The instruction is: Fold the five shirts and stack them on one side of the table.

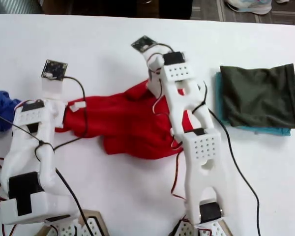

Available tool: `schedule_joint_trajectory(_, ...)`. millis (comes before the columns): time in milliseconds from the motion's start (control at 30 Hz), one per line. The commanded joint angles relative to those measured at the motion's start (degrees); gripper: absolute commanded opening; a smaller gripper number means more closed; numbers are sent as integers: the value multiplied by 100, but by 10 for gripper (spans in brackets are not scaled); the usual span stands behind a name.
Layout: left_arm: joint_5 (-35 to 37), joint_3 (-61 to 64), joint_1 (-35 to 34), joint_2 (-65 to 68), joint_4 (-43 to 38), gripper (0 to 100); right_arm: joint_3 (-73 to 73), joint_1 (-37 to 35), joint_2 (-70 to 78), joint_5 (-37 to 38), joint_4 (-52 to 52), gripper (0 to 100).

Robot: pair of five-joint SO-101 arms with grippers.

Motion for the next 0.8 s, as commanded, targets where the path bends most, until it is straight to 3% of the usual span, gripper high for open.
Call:
schedule_joint_trajectory(0, 70, -66, -62, -35, -97, 26, -484, 136, -40, 26, 198, 104)
schedule_joint_trajectory(767, 62, -66, -62, -35, -97, 26, -273, 31, 259, 53, 321, 105)
